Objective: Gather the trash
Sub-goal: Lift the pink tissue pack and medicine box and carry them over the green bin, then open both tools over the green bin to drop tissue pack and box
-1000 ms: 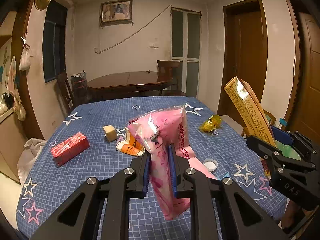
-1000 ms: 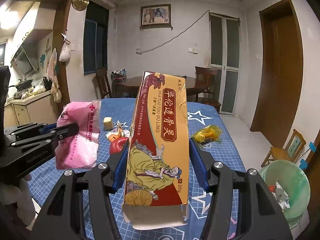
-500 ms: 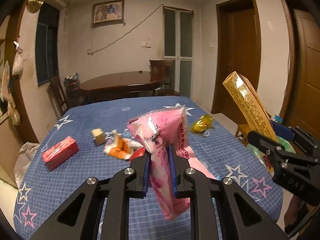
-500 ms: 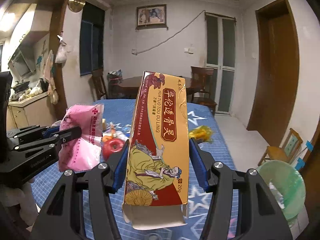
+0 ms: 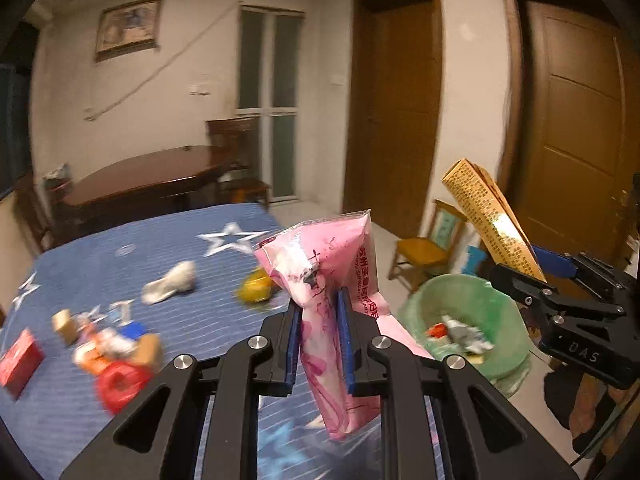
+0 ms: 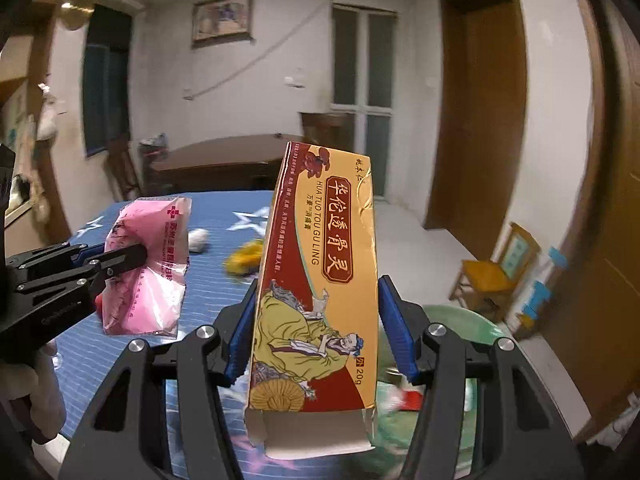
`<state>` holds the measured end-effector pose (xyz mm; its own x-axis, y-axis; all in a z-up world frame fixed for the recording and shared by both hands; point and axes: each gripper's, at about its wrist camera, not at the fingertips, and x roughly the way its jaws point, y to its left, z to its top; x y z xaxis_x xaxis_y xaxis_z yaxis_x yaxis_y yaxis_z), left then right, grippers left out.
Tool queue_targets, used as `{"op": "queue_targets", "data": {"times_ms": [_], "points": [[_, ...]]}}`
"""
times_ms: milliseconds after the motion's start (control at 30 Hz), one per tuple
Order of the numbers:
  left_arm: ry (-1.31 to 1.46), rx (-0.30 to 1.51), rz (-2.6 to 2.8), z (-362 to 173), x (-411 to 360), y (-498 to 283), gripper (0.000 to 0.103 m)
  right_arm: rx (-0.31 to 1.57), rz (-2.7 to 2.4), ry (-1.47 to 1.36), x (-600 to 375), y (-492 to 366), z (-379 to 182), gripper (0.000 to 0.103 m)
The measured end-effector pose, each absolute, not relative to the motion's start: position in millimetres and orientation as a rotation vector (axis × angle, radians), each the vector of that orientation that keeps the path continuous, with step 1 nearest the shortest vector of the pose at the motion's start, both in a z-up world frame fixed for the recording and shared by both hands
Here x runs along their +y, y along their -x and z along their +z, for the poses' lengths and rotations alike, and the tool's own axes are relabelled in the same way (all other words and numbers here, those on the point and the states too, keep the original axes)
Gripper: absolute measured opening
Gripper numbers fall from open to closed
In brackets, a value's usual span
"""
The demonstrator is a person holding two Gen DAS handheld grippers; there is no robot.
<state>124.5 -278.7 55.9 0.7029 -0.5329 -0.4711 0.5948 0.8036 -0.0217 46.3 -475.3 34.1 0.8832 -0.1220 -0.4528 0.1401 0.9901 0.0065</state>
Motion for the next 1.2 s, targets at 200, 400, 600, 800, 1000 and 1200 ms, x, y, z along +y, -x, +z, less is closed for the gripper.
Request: {"op": "queue_targets", "data": {"times_ms": [200,400,600,800,1000,1200], "points": [[-0.168,0.546,-0.760,46,-369,-138,0.018,0.559,-0.213,-0.081,-539,-44,24,0.054],[-0.196,0.638,-0.840,13,-438,-150,0.019,0.667,-0.250,-0.163,-599,-50,-4,0.054],[-0.237,0.724,-0.860,-28,-487,-164,0.019,0.747,-0.256,-0.215,-629,-62,-36,0.054],[-0.249,0.778,-0.853,-62,-504,-180,0.019,0.784,-0.252,-0.245,-645,-68,-57,0.054],[-0.247,0.788,-0.857,-73,-512,-183,0.020,0.791,-0.247,-0.251,-655,-73,-61,0.055],[-0.236,0.777,-0.863,-69,-514,-185,0.020,0.786,-0.248,-0.246,-658,-73,-62,0.055]]}}
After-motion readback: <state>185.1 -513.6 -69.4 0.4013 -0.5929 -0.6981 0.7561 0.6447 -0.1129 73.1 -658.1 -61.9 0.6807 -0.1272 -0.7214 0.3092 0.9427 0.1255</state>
